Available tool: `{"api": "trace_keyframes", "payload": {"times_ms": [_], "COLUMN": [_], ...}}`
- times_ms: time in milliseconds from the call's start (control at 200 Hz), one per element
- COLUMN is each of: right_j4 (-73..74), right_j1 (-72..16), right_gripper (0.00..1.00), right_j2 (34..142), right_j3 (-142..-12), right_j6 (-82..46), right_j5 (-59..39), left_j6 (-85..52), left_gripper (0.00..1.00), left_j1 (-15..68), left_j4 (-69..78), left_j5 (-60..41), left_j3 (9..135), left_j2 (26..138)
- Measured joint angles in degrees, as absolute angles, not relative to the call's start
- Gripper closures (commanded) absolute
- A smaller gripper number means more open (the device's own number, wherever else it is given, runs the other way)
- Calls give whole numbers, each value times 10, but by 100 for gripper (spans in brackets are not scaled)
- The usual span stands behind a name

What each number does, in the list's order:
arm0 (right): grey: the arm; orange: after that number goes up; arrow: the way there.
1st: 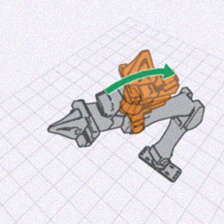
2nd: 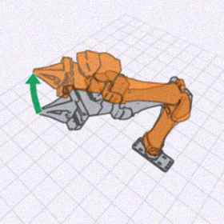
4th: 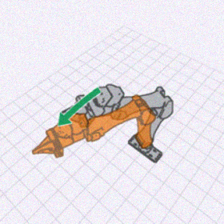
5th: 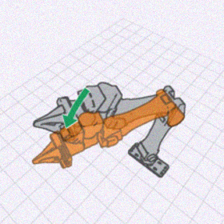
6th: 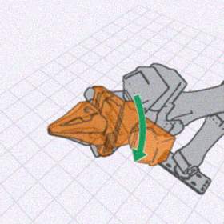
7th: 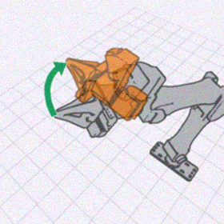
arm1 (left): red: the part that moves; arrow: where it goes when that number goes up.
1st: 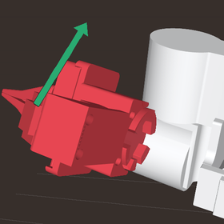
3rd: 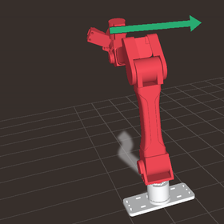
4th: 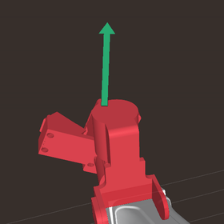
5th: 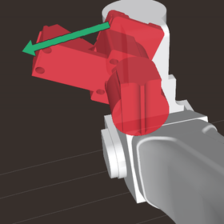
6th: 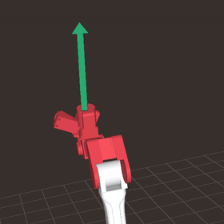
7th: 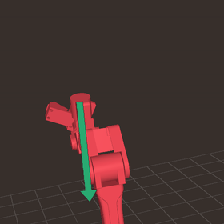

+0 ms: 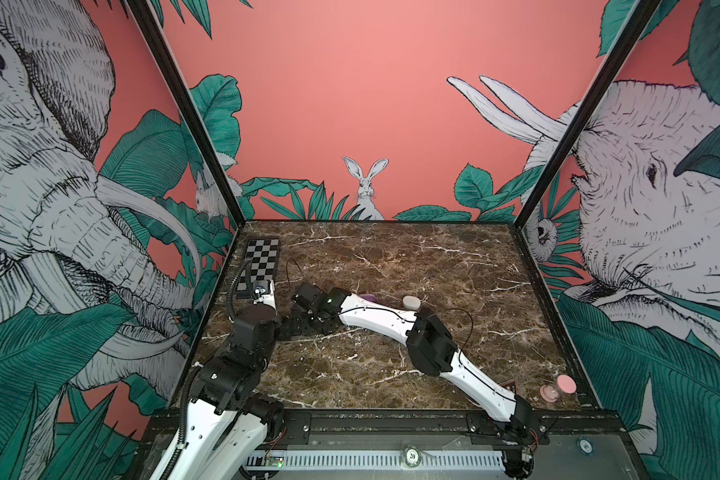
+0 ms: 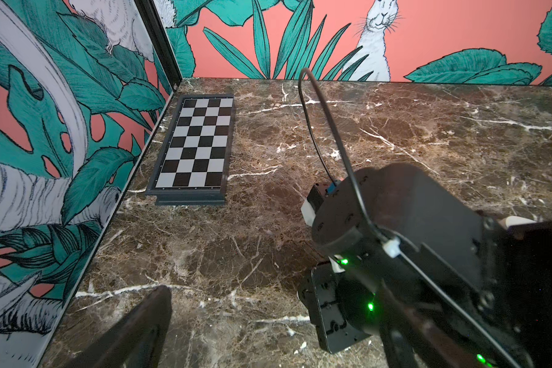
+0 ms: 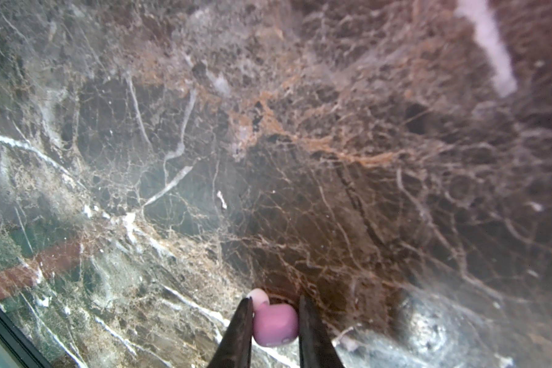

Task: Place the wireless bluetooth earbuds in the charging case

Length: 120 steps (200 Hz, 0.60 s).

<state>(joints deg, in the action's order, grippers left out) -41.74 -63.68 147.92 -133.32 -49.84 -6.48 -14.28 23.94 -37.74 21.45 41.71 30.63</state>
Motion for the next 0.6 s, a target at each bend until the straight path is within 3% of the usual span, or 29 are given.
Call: {"api": "trace_keyframes", "payload": {"times_ms": [340,600], "right_j4": [-385,-310], "right_j1": [-633,-618], "right_gripper": [76,76], "right_j2": [1398,1267], "right_j3": [-1216,-1028], "right_j6": [-470,-430], "right_j5": [-67,-66], "left_j6": [-141,-139], "left_gripper": [1,1], "left_j1": [239,239], "left_j4": [-377,-377], "left_j5": [215,215], "left_j3": [417,417], "left_j2": [307,308]}}
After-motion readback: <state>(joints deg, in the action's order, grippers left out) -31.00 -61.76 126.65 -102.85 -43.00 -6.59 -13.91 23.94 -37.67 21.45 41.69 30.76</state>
